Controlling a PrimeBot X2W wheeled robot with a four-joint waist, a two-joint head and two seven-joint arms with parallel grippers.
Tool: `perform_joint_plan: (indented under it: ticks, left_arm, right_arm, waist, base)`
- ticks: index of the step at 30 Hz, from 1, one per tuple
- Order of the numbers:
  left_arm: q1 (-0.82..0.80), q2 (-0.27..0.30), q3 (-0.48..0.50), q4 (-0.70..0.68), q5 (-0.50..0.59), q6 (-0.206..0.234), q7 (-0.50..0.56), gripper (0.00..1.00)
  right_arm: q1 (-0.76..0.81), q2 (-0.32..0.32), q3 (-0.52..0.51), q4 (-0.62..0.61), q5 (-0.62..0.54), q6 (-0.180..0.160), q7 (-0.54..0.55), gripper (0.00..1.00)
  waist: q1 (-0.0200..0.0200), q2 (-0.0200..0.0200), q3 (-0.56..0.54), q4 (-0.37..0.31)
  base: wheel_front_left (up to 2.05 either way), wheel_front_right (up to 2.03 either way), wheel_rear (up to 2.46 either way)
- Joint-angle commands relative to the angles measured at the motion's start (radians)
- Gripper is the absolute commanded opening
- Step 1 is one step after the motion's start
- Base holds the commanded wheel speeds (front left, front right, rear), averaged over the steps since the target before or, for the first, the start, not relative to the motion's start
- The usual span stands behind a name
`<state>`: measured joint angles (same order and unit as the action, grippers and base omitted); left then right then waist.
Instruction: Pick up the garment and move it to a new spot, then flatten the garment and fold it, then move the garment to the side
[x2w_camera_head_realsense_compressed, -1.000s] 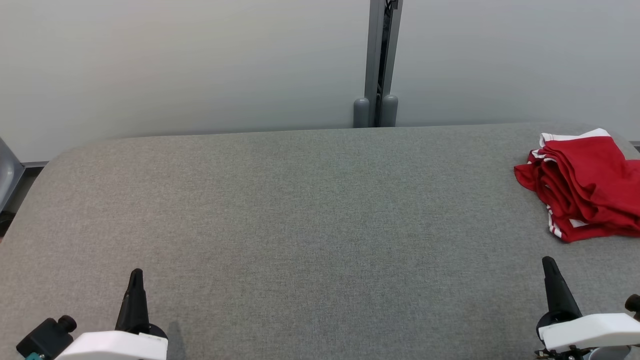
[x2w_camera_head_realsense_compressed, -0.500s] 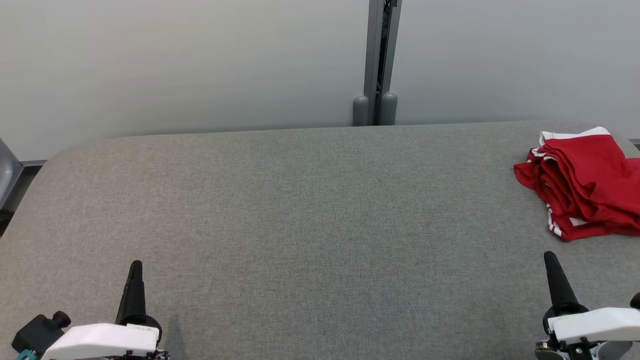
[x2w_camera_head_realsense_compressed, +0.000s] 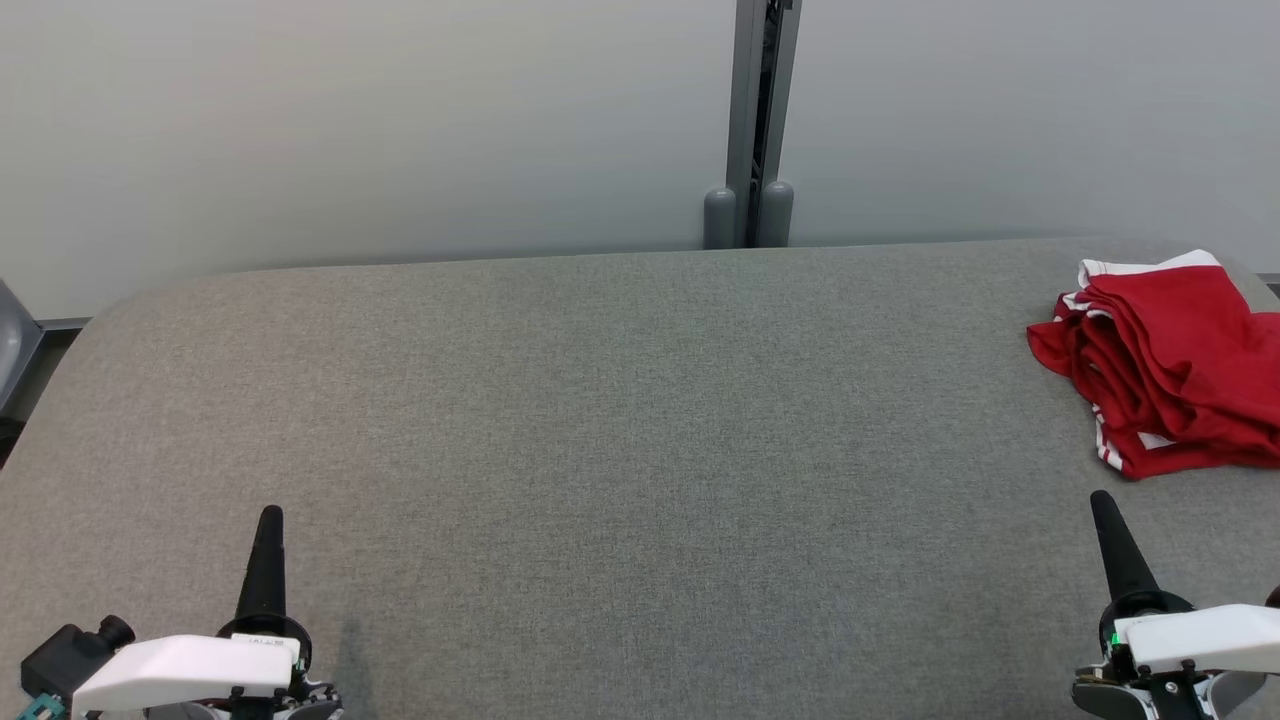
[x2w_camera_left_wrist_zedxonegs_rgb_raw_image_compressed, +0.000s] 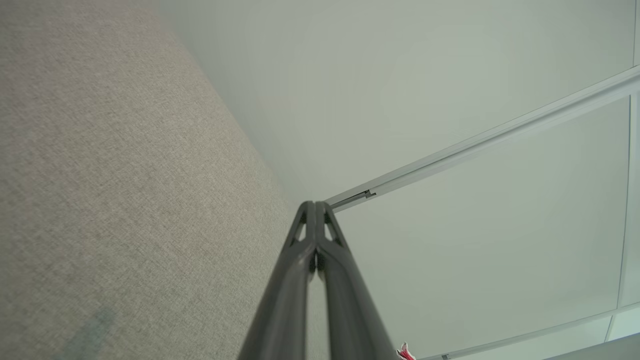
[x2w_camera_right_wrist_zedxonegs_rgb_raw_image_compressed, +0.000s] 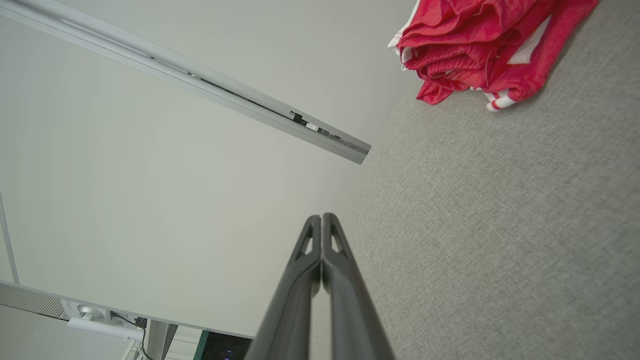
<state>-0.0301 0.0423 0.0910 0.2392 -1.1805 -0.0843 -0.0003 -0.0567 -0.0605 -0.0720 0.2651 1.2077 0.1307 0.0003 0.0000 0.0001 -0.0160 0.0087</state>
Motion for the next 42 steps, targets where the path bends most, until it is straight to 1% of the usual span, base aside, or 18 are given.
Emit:
perform_joint_plan:
  ticks: [1,24,42]
  left_arm:
    - [-0.03,0.007,0.006,-0.006,-0.025,-0.008,0.007,0.0]
    - [-0.059,0.009,0.016,0.0,-0.233,-0.03,0.062,0.0]
    - [-0.077,0.01,0.022,0.004,-0.358,-0.042,0.096,0.0]
  right_arm:
    - [-0.023,-0.003,-0.006,-0.014,0.026,0.0,0.009,0.0]
    - [-0.041,0.004,-0.026,-0.019,0.219,0.0,0.064,0.0]
    - [-0.051,0.007,-0.037,-0.02,0.335,0.0,0.098,0.0]
  waist:
    - [0.0,-0.0001,0.0,0.0]
    - [0.0,-0.0001,0.009,-0.004]
    - [0.0,-0.0001,0.015,-0.007]
  base:
    - [0.0,0.0,0.0]
    - [0.0,0.0,0.0]
    - [0.0,0.0,0.0]
